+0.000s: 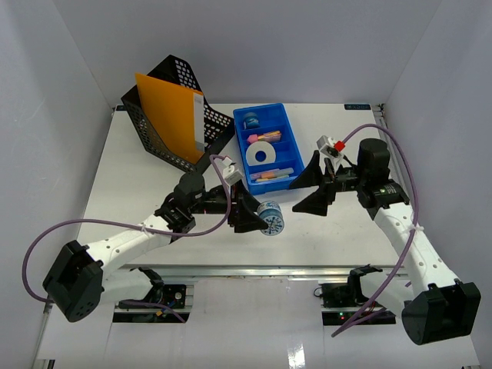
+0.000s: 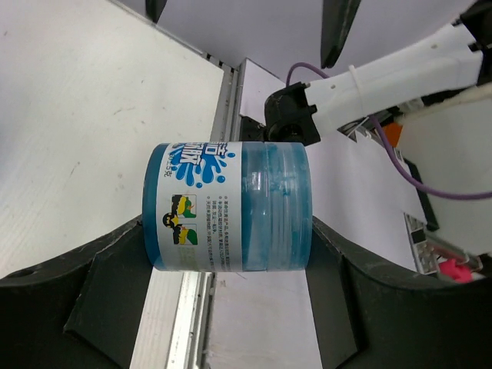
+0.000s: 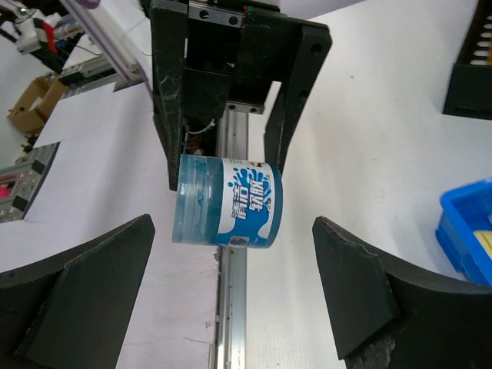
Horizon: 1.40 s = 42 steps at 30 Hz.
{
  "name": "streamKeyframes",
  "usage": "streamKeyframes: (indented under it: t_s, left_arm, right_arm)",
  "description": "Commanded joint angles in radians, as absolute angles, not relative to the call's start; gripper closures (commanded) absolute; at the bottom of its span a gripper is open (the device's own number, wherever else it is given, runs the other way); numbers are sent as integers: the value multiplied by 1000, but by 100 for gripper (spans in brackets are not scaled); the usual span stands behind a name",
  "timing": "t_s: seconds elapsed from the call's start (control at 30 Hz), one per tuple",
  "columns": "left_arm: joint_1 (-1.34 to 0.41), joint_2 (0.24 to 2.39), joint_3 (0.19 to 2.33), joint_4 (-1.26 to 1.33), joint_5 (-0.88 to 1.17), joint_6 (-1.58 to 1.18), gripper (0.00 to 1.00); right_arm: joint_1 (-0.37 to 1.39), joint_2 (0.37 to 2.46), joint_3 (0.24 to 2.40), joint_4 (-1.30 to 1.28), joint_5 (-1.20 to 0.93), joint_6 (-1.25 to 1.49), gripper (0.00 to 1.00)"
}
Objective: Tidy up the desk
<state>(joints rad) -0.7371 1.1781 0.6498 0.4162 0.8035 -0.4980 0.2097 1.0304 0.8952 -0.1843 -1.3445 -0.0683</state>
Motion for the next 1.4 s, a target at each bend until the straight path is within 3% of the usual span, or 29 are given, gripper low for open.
streamKeyframes:
  t_s: [0.0,0.6,1.37]
  left_arm:
    - [-736,1153,705,505,946,-328,100]
    - [-736,1281,831,546,991,-319,100]
    - [-736,1331,905,503,957,-285,100]
  right_arm:
    - [296,996,879,-38,-1304,60,10]
    - [389,976,858,-145,-1076,5,10]
    - [408,890,827,-246,-985,-39,10]
